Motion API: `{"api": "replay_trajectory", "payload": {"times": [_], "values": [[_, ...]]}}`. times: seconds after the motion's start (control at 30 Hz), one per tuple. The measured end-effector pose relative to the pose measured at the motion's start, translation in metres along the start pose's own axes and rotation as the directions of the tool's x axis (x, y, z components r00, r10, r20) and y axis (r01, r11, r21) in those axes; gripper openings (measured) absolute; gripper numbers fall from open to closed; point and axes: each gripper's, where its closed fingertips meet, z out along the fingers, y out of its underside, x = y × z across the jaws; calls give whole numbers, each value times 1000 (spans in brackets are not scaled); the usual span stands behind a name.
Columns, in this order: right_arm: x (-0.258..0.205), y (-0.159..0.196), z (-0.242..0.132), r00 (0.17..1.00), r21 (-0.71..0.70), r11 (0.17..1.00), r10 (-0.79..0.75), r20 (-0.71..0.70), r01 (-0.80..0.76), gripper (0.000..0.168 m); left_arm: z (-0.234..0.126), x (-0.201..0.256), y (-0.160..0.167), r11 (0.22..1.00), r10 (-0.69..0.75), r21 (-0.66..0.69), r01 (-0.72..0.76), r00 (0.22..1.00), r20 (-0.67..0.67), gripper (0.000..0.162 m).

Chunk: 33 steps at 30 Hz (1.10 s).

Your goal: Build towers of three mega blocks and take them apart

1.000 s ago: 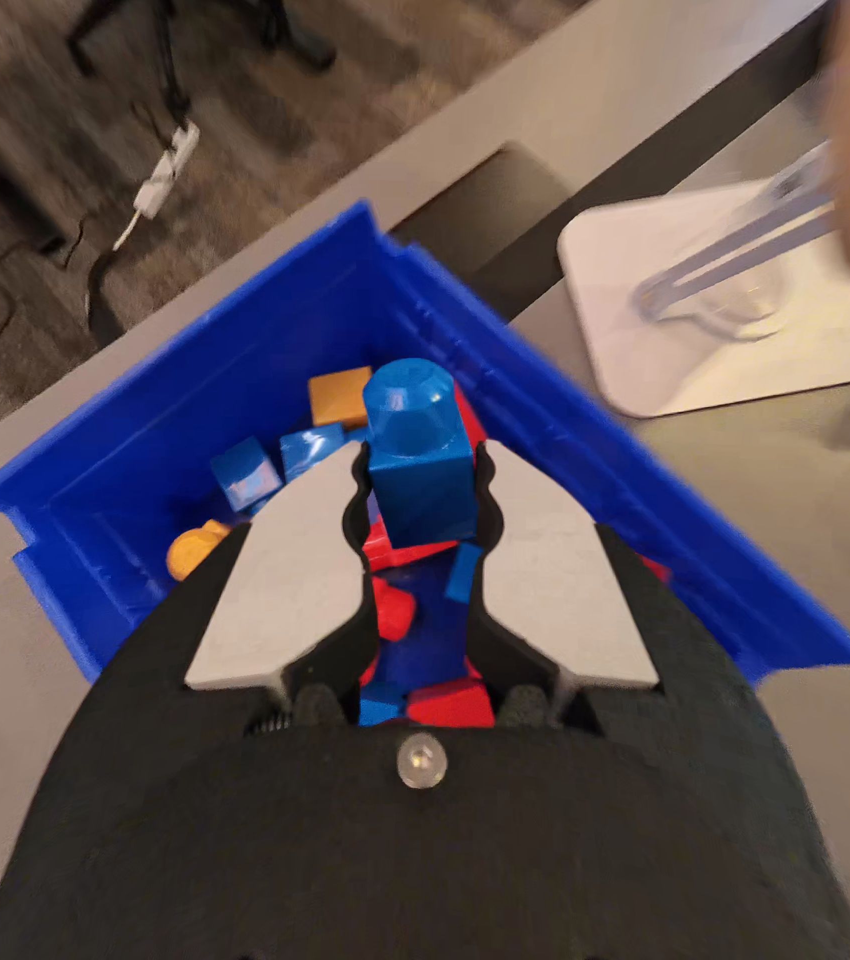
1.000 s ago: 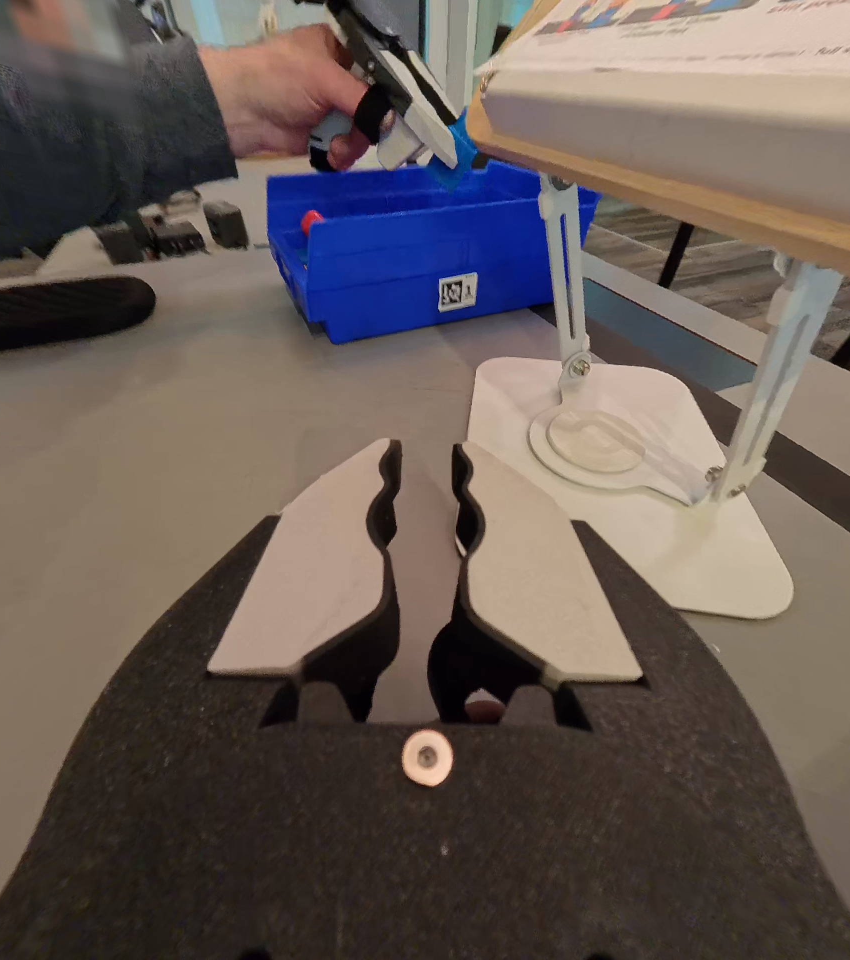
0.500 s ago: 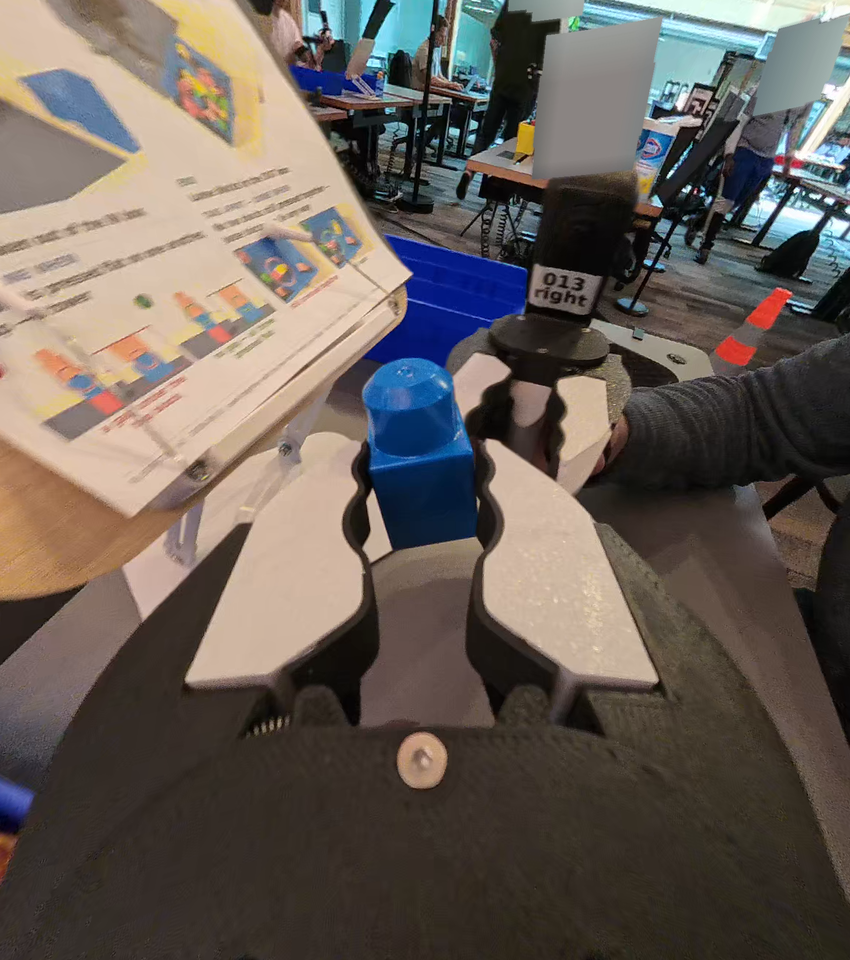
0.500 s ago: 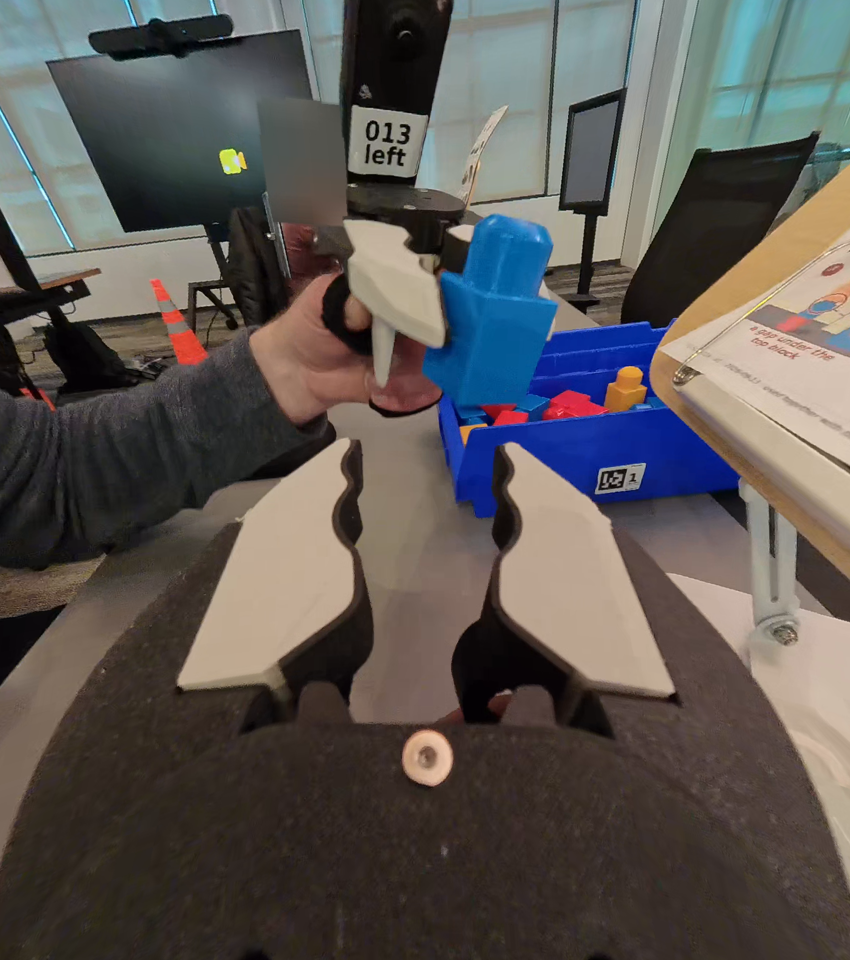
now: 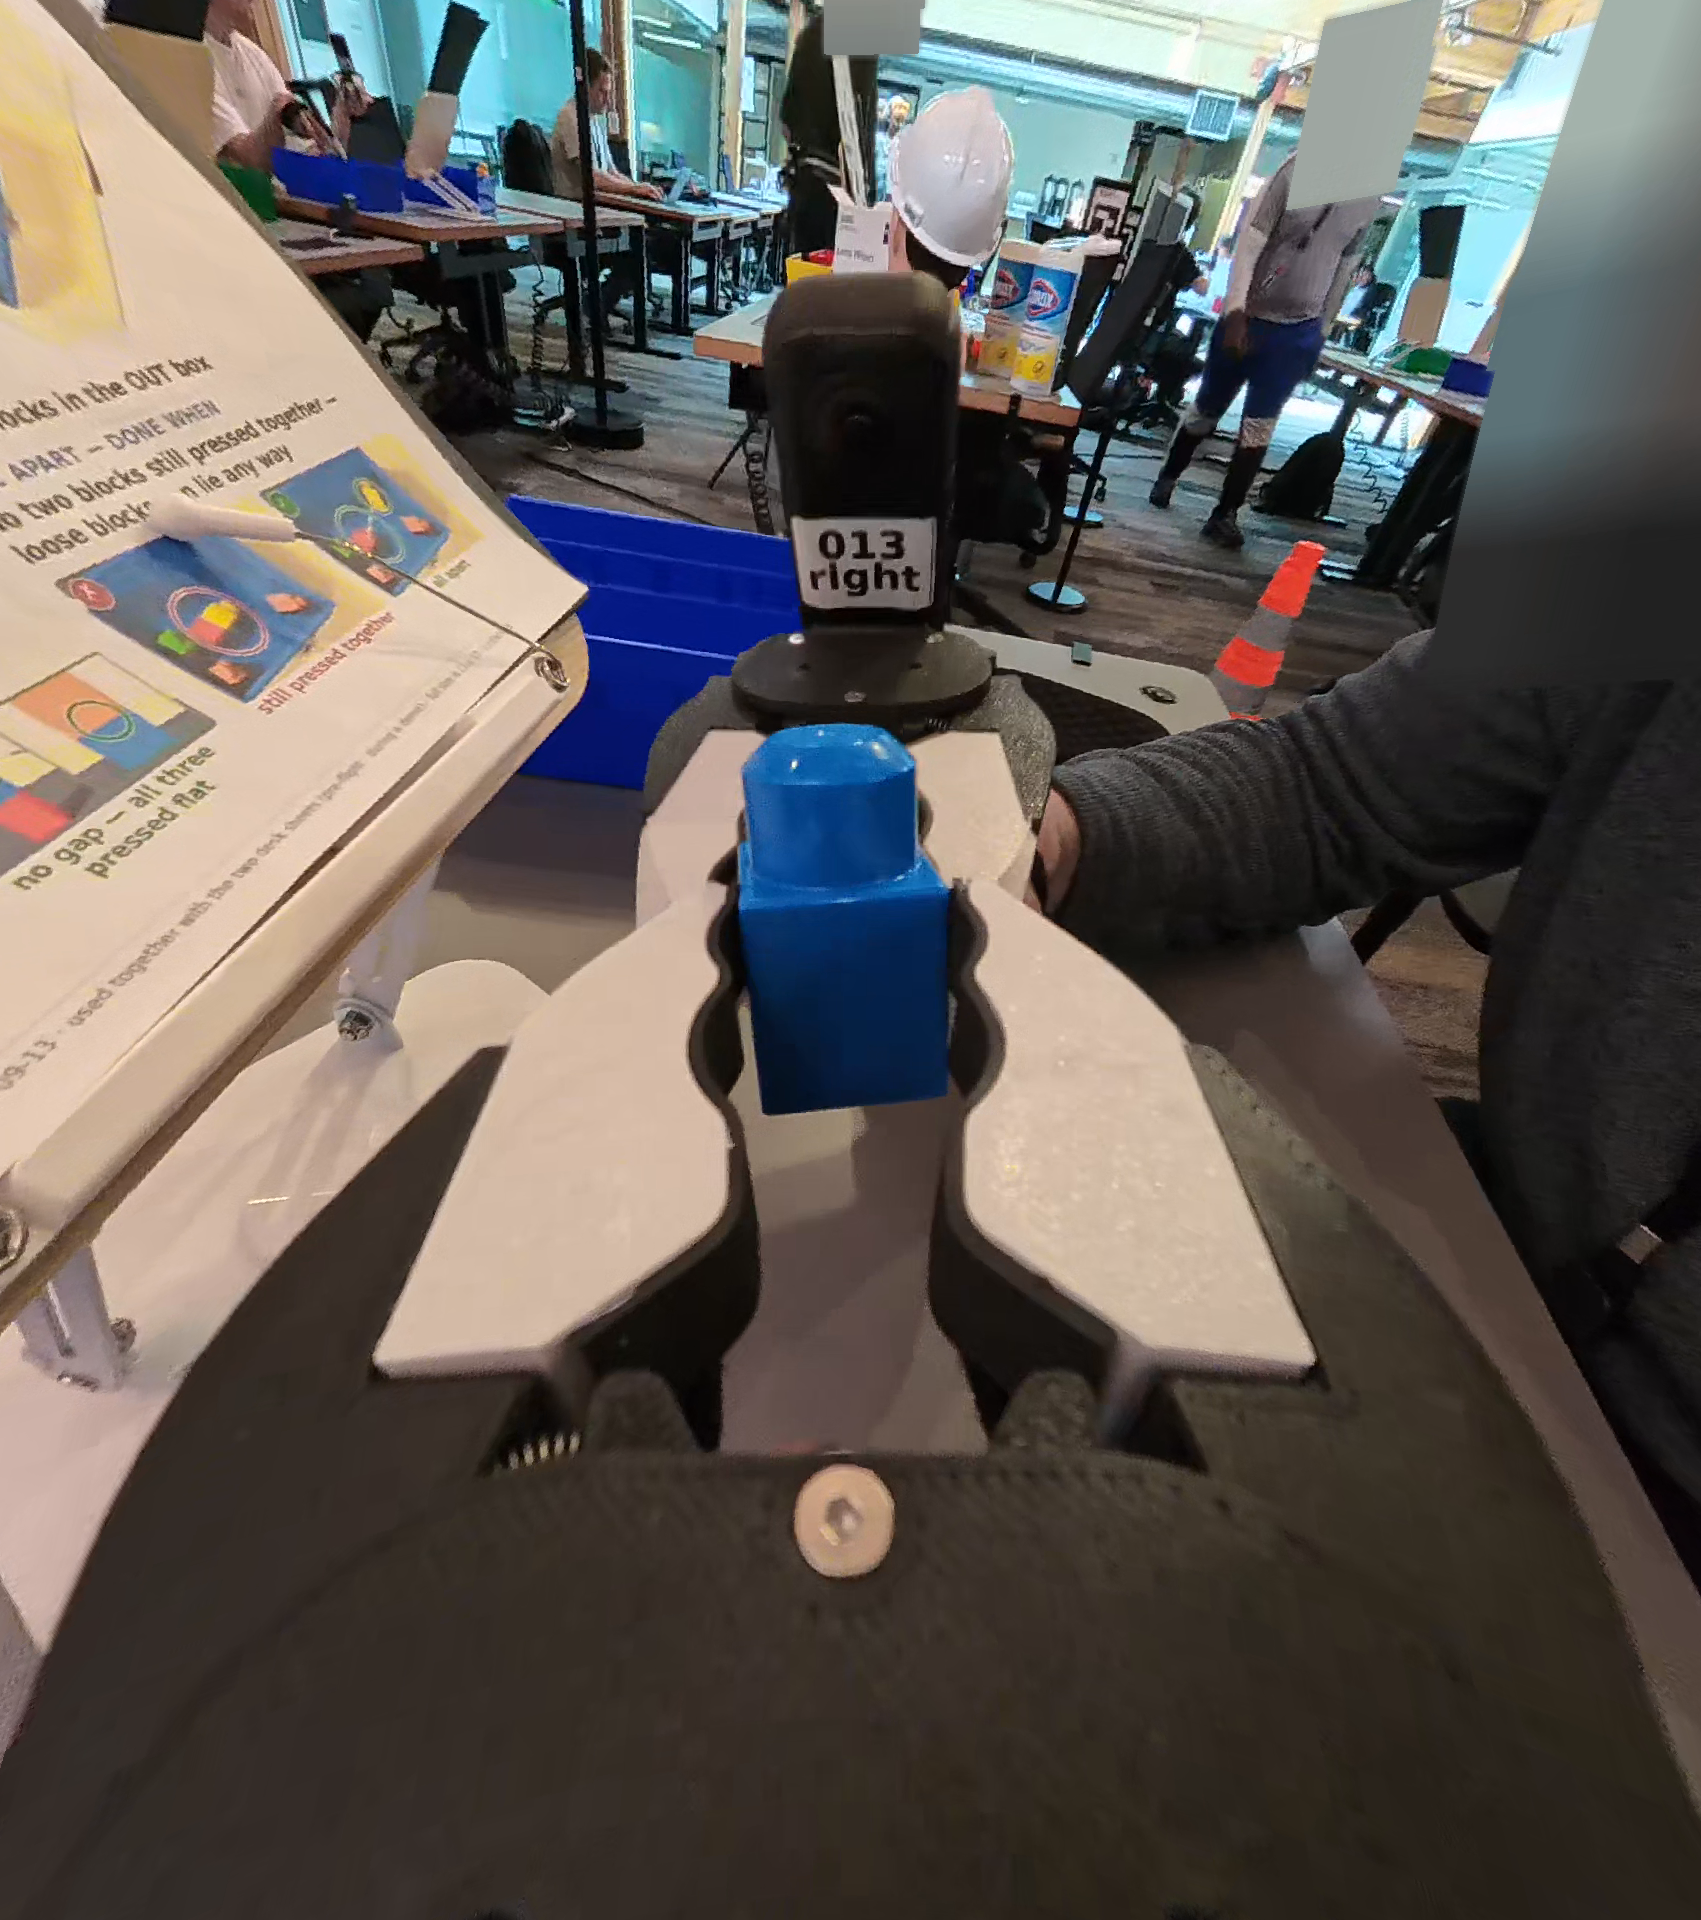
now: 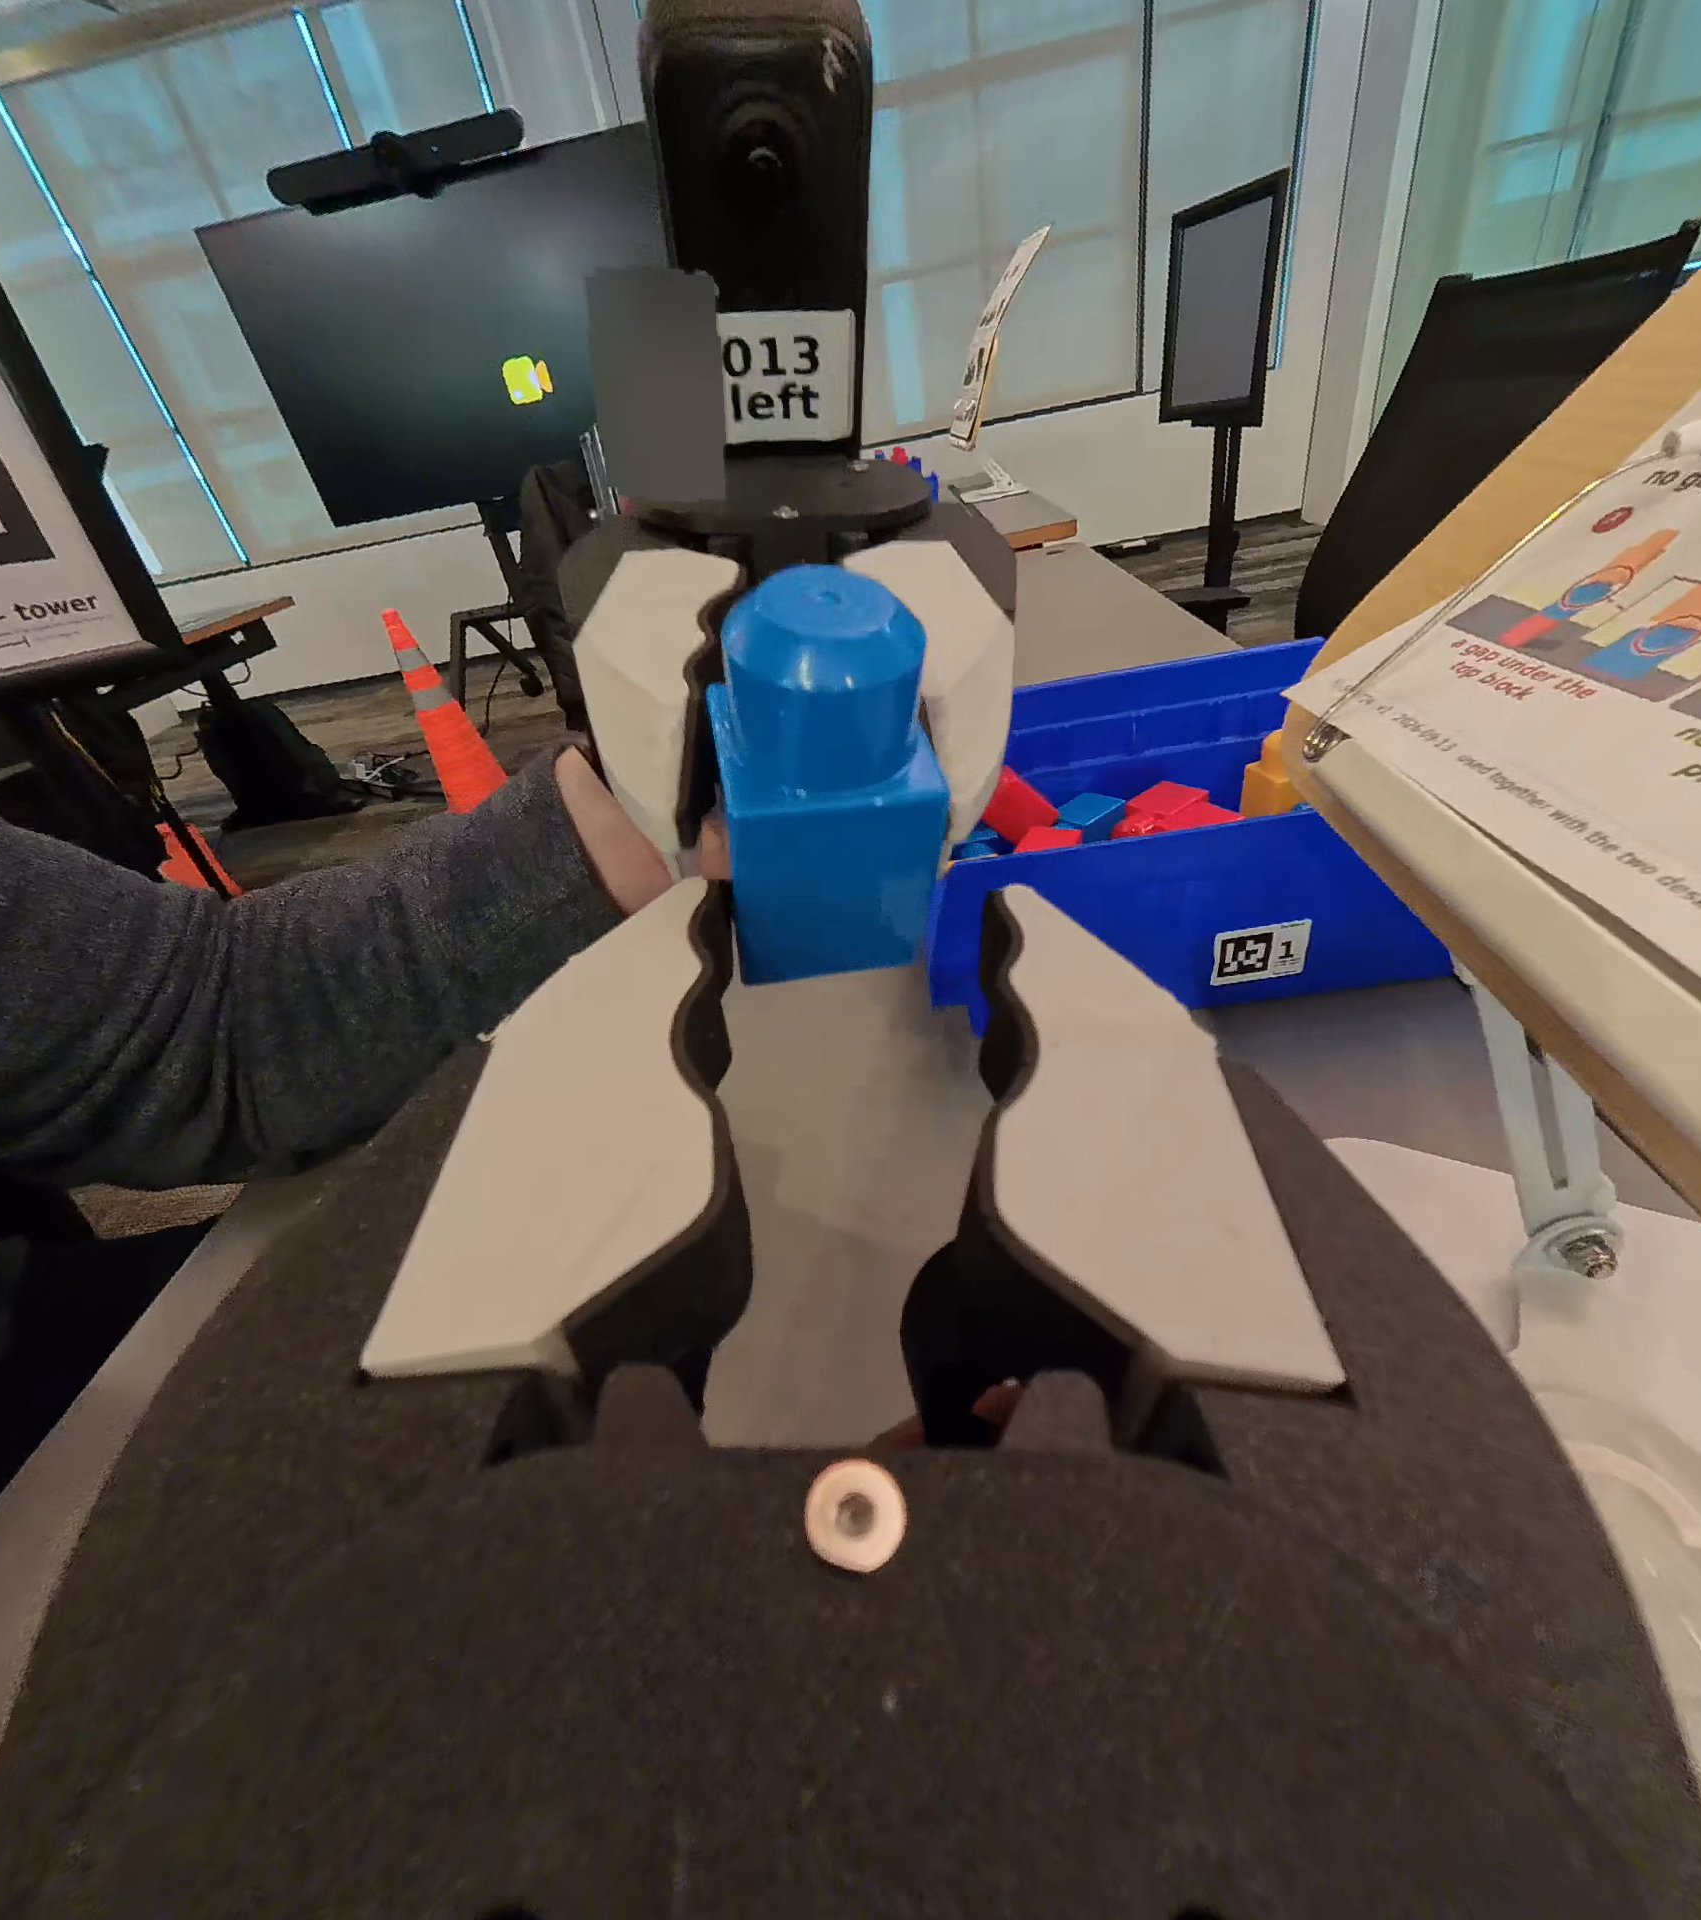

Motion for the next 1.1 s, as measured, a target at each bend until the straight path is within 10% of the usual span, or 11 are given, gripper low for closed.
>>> {"api": "replay_trajectory", "payload": {"times": [1.1], "values": [[-3, 7, -6, 996, -89, 992, -84, 14, 85, 37, 11, 0, 2, 1000, -6, -21, 6, 1000, -10, 26]]}}
